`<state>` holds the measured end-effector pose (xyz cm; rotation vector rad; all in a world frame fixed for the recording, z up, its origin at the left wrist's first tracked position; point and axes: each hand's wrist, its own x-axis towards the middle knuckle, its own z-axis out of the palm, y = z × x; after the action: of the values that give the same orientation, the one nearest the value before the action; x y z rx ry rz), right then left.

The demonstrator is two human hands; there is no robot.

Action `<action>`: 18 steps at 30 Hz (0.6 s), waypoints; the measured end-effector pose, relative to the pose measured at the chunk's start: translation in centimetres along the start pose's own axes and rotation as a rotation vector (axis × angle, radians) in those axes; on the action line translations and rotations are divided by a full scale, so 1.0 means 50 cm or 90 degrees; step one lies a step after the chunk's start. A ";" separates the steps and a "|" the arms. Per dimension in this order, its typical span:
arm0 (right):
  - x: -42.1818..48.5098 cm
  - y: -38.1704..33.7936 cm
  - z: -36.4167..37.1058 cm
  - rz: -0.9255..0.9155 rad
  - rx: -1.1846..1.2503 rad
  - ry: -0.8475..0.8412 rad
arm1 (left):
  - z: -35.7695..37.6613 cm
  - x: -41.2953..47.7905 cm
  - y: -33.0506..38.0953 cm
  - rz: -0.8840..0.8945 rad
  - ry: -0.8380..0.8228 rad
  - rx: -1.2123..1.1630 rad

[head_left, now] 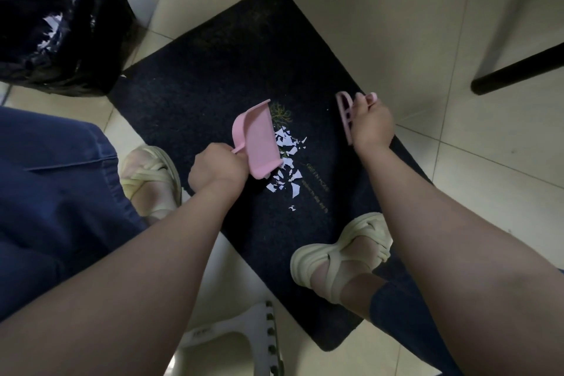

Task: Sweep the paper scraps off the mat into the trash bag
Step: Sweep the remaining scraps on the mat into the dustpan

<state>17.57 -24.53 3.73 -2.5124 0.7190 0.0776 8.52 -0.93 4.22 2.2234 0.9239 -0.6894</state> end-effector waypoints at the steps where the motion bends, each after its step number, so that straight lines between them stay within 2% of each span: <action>1: 0.001 0.004 -0.002 0.016 -0.012 -0.023 | -0.002 -0.001 -0.003 0.002 0.001 0.000; 5: -0.037 0.015 0.006 0.005 0.053 -0.272 | -0.013 -0.005 -0.021 -0.003 0.001 0.013; 7: -0.063 0.018 0.009 -0.028 0.046 -0.308 | -0.022 -0.010 -0.021 -0.009 -0.010 0.019; 9: -0.087 0.013 -0.001 -0.039 0.053 -0.285 | -0.032 -0.020 -0.011 -0.006 -0.026 0.031; 14: -0.127 0.028 -0.044 0.026 0.067 -0.120 | -0.060 -0.058 0.004 0.024 -0.010 0.070; 18: -0.139 0.055 -0.073 0.081 0.072 -0.122 | -0.088 -0.083 -0.021 0.034 0.025 0.100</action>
<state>9.88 -25.02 6.90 -2.3127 0.7804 0.3100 6.13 1.01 9.55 2.3984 0.8510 -0.7181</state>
